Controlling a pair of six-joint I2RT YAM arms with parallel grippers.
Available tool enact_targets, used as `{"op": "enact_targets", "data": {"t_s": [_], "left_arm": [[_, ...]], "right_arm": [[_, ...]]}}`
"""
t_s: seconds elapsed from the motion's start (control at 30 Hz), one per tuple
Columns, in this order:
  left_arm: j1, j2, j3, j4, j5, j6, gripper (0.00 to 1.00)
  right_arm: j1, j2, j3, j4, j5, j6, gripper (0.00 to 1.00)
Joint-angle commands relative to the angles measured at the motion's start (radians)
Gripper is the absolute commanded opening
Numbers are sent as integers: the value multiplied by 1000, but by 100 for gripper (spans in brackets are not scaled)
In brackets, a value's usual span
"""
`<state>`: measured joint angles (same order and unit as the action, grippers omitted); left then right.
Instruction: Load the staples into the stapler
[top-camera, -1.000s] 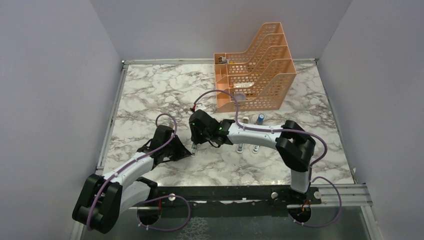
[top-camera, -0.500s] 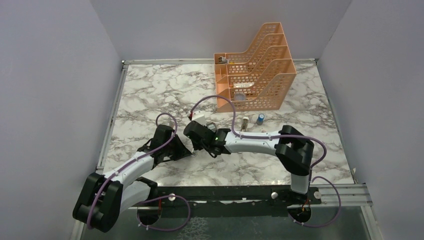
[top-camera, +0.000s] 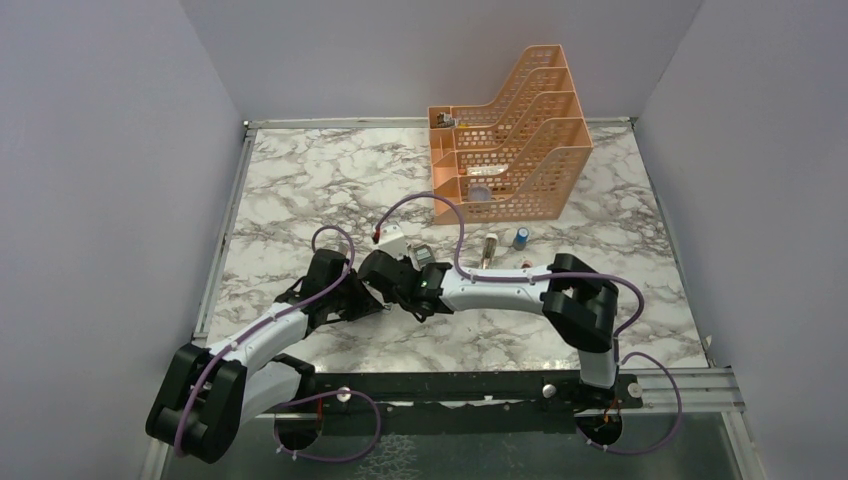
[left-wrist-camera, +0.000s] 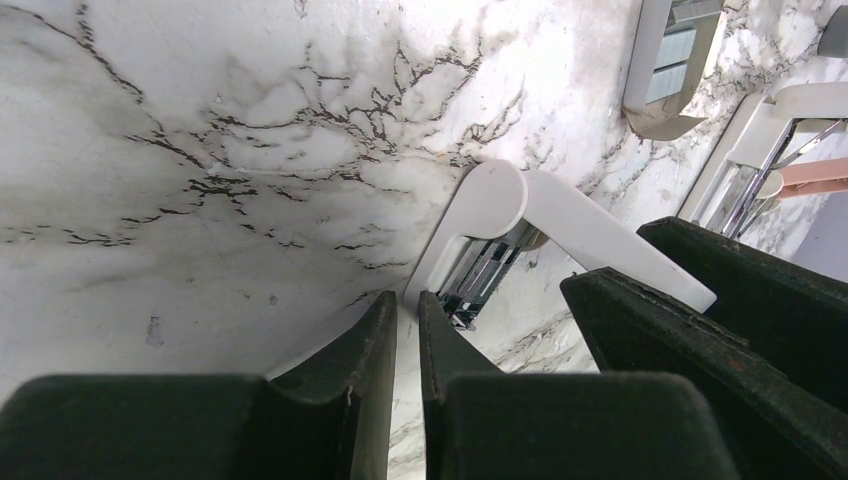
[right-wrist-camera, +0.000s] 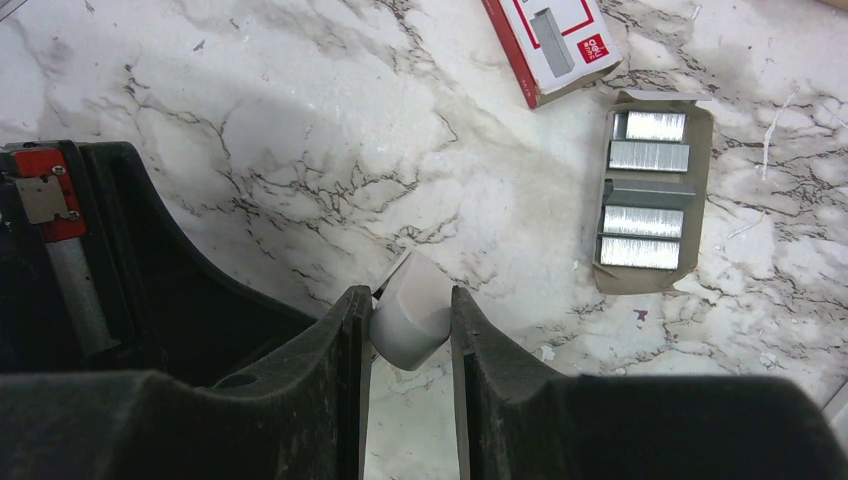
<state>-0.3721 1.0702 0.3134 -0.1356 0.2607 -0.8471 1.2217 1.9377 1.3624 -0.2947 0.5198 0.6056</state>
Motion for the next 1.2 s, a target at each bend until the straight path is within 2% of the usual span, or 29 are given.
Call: {"op": "enact_targets", "data": {"t_s": [0.0,0.3,0.57,0.93,1.17], "left_arm": [[7,30,-10,-24,-98,34,14],[7,20,-7,-24,-102,23,13],[7,2,-4,-12,-100,1,14],[7,9,-7,-5,-100,0,14],[7,-2,-2,-18,-103,4,14]], "right_arm": [[66,54,18,-60,-88,84,28],[82,48,-1,-71,-61,116,31],[84,22,-37,11,-124,56,38],[91,32,-22,-6,-128,38,41],[91,-10,-36,-1,-146,38,49]]}}
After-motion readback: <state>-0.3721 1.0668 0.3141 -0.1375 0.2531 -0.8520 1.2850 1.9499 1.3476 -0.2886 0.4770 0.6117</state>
